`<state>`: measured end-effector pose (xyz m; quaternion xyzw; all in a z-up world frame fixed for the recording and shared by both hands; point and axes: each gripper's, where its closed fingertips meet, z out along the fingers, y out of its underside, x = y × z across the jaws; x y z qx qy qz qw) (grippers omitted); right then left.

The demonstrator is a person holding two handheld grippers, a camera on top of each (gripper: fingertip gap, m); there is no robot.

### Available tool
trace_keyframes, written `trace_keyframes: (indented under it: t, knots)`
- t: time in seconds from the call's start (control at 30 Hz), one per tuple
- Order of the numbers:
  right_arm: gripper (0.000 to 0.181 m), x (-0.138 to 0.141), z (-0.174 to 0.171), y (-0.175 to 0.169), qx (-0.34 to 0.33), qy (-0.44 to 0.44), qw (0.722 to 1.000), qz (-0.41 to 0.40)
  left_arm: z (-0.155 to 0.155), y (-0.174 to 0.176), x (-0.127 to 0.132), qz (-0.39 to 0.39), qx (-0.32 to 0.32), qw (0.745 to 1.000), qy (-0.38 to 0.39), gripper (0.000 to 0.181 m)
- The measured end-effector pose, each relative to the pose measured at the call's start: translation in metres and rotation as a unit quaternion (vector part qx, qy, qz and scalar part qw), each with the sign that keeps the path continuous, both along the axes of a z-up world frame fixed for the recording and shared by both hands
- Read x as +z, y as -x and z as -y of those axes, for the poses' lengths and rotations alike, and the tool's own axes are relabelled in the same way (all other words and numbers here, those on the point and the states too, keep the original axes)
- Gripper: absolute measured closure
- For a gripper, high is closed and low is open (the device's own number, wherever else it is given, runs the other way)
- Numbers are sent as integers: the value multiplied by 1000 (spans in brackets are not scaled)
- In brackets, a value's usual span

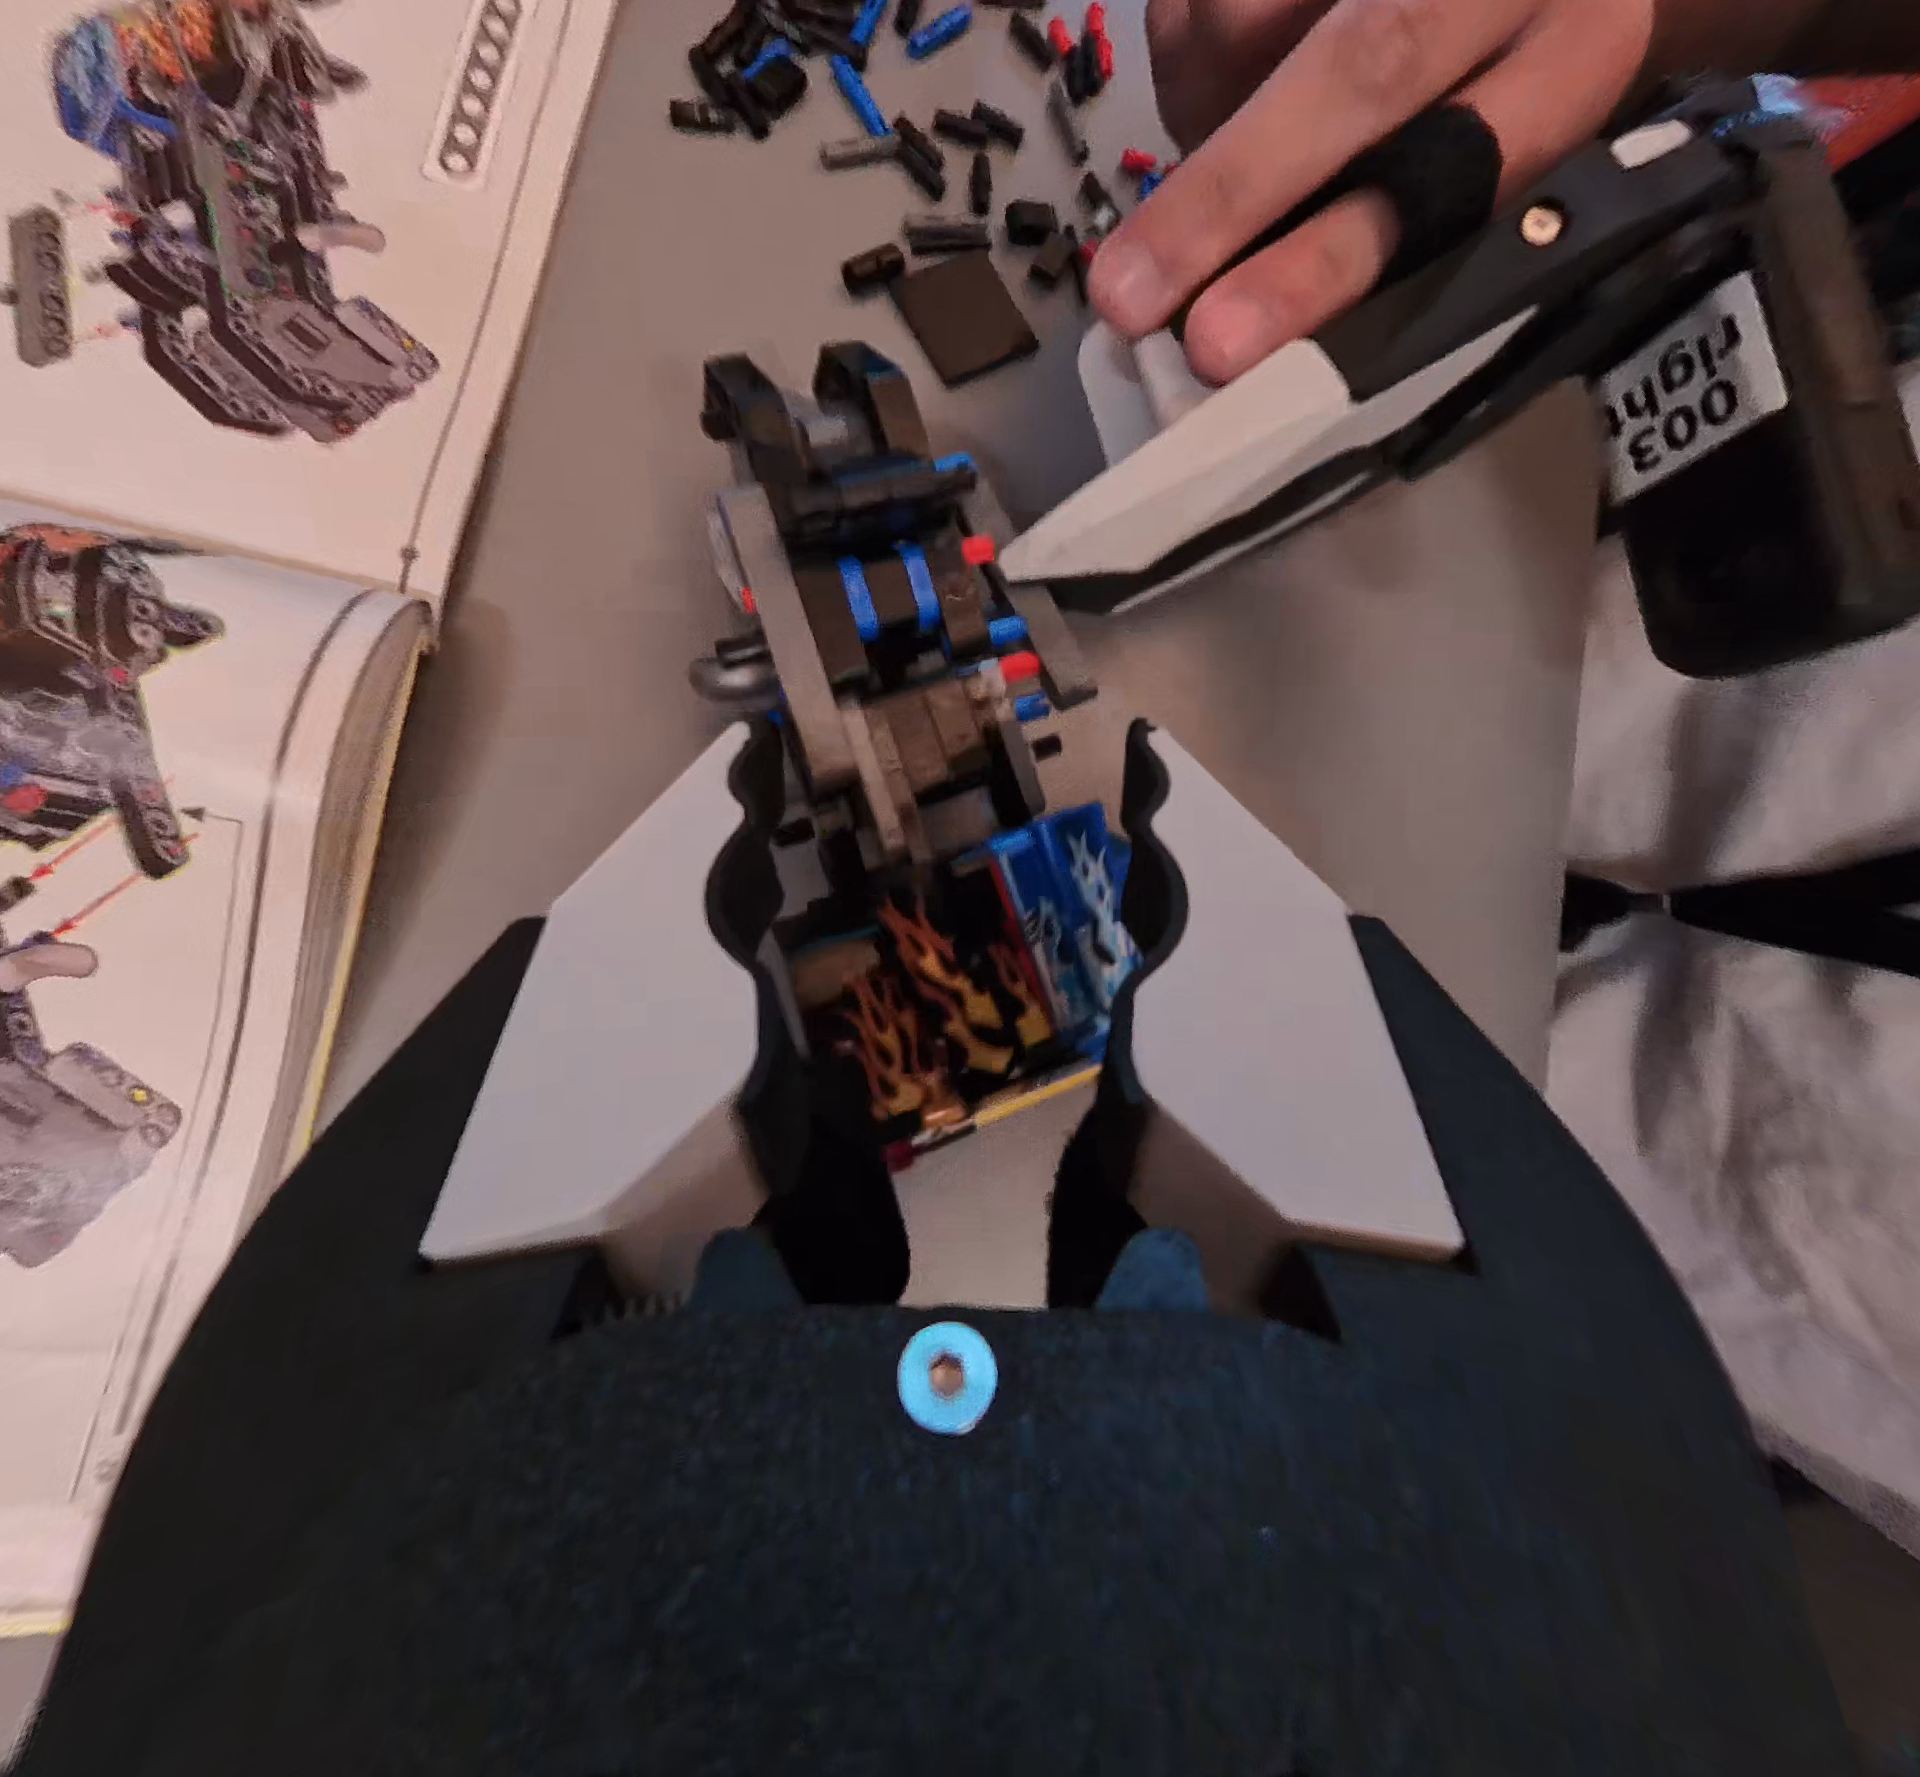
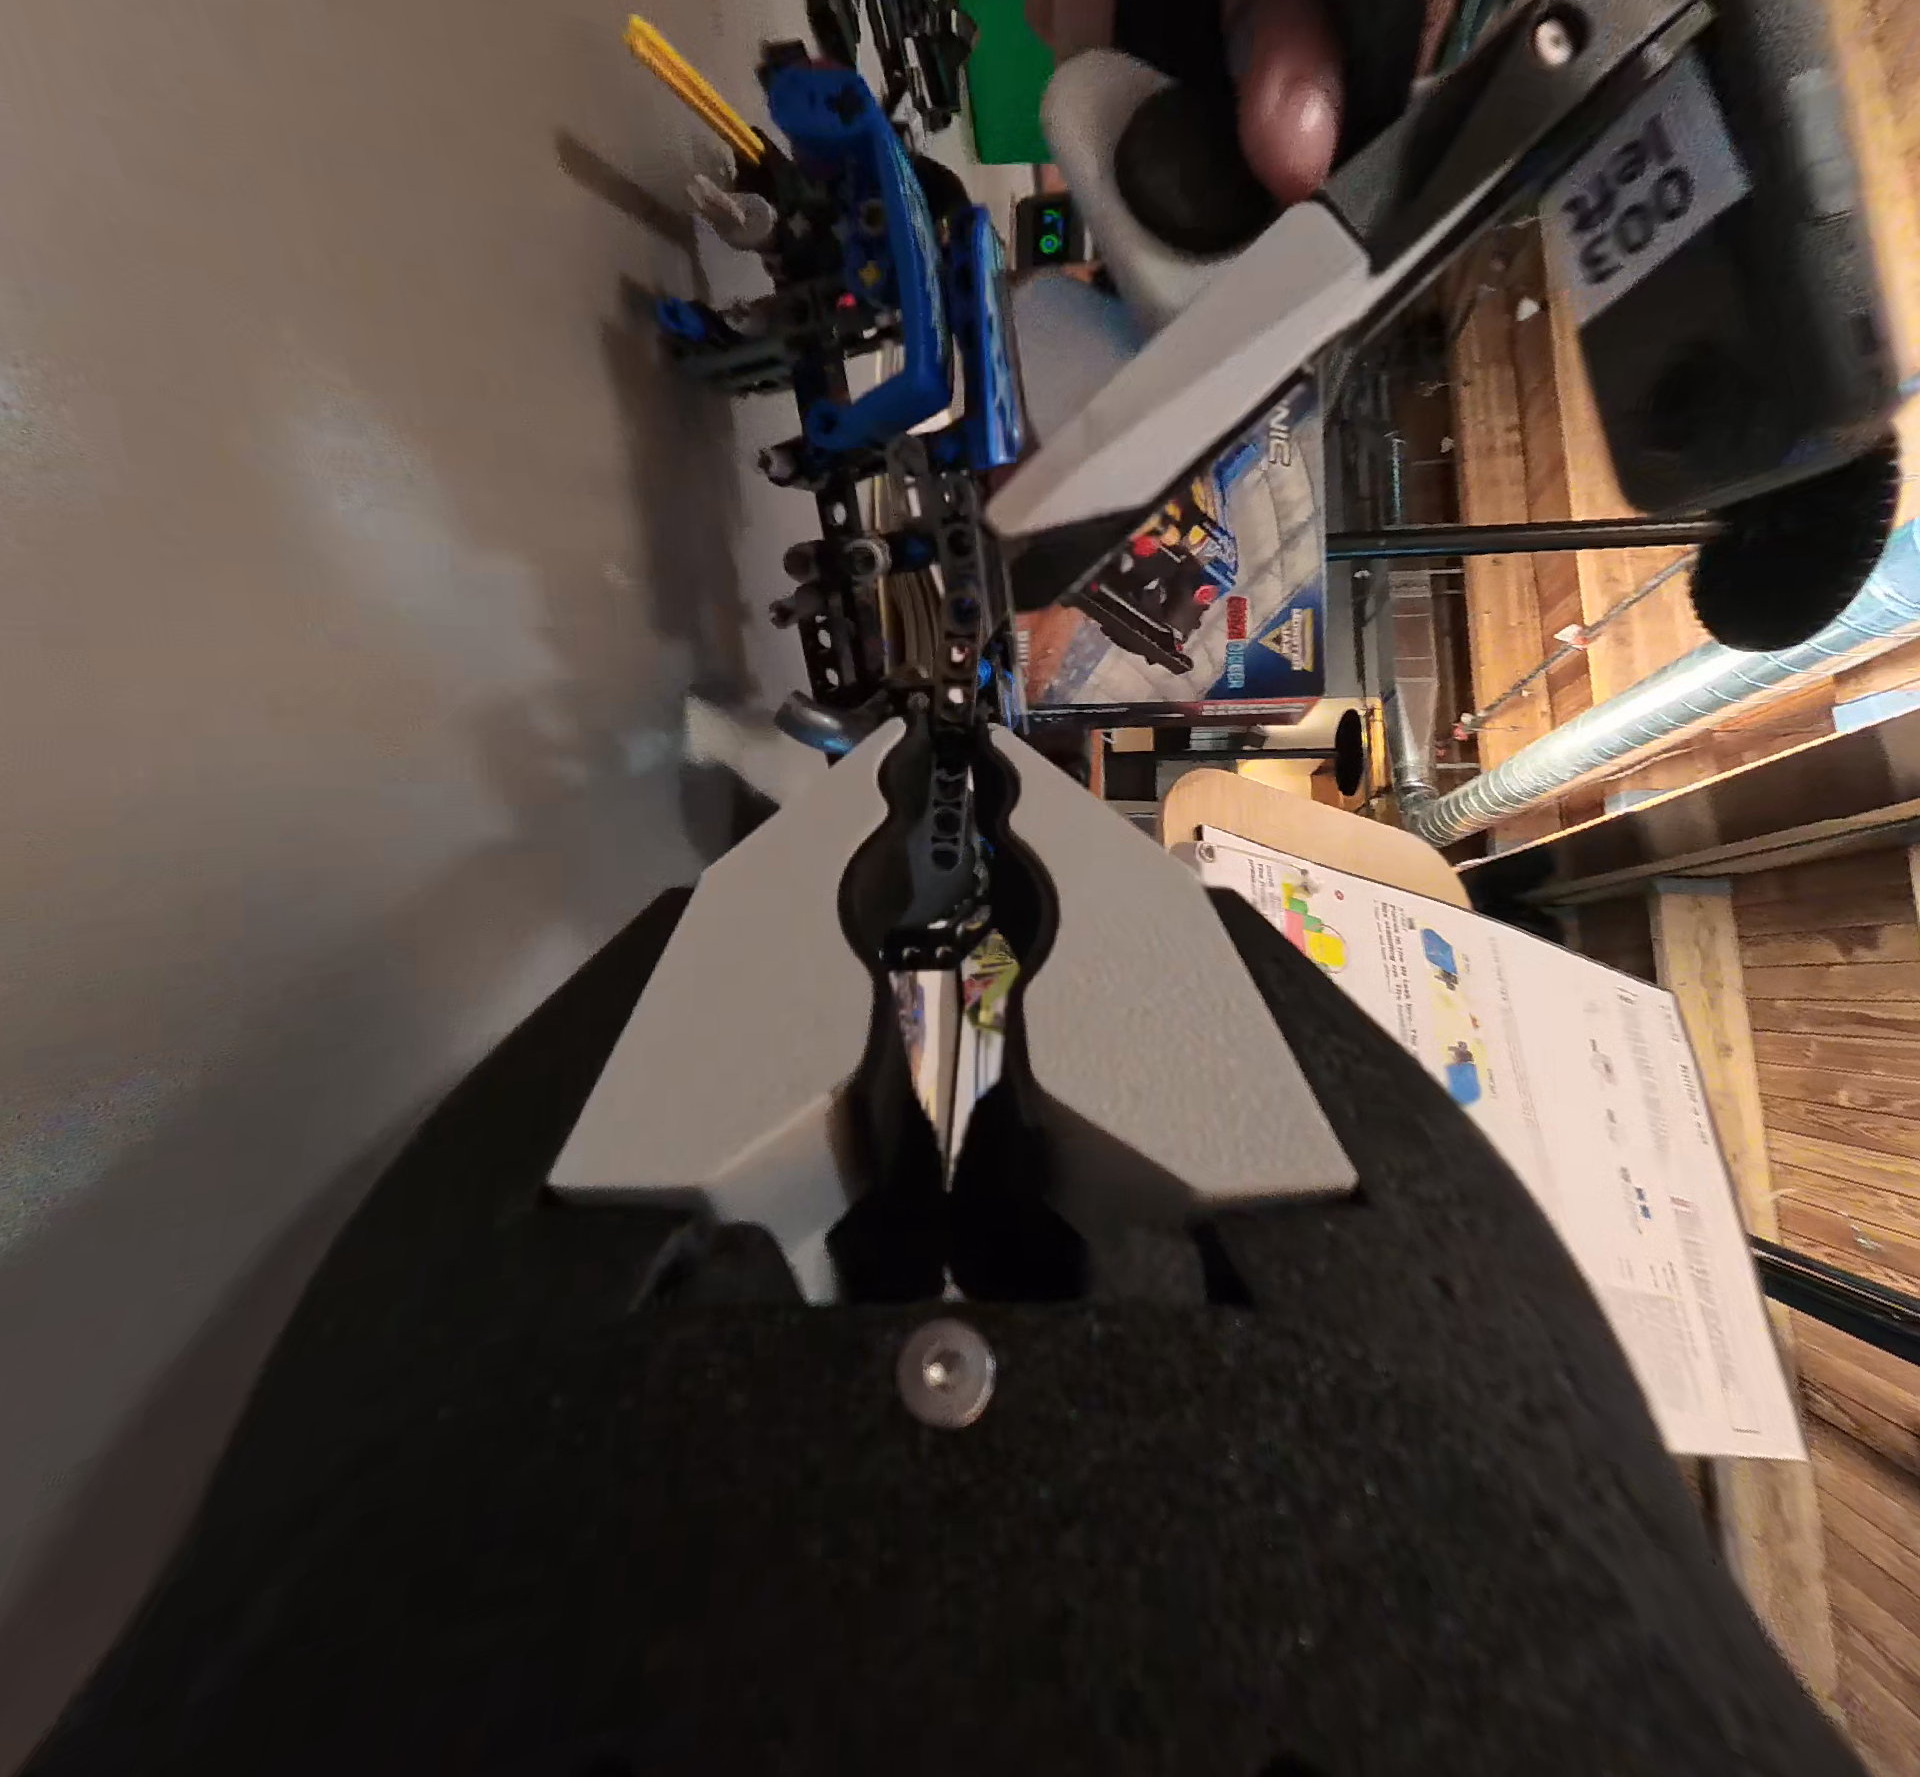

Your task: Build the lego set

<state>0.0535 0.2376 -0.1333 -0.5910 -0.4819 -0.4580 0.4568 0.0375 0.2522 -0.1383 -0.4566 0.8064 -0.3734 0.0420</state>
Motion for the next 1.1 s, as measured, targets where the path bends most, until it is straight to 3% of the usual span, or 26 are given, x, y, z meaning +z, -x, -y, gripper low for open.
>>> trace_keyframes:
  t: [0.2,0.33,0.43,0.5,0.53,0.57,0.67,0.7,0.73,0.8,0.9,0.93,1.0,1.1]
  knots:
    - [176,2,0,-1,11,-27,998,51,1,-6,-6,9,-15,998,54,133]
    - [175,10,8,-6,2,-38,999,19,-2,-7,-3,-10,45,992,114,144]
    - [175,16,18,-7,4,-10,994,-110,-3,-8,-3,-8,89,984,152,146]
    - [175,29,22,-15,-23,6,966,-258,-6,-8,-2,-3,113,981,156,147]
    - [175,33,24,-12,-29,33,931,-363,-6,-8,-2,1,127,979,158,147]
    - [175,32,25,-4,-30,79,872,-482,-5,-8,0,5,135,977,167,151]
    - [175,36,31,19,-2,155,636,-756,1,-3,1,12,138,976,171,152]
    - [175,39,31,17,3,143,585,-798,2,-2,0,15,139,976,166,152]
    - [175,39,32,14,3,130,560,-818,3,-1,0,19,137,977,160,150]
    - [175,29,37,13,-9,144,543,-827,4,1,0,25,128,980,150,150]
    - [175,48,44,23,47,162,415,-894,0,-4,9,95,97,986,96,141]
    - [175,49,44,20,44,155,397,-904,-2,-6,18,149,75,984,60,139]
    - [175,52,45,19,58,142,374,-915,8,-1,41,267,5,964,3,139]
    - [175,62,45,16,89,111,302,-943,38,20,67,411,-67,907,-61,137]
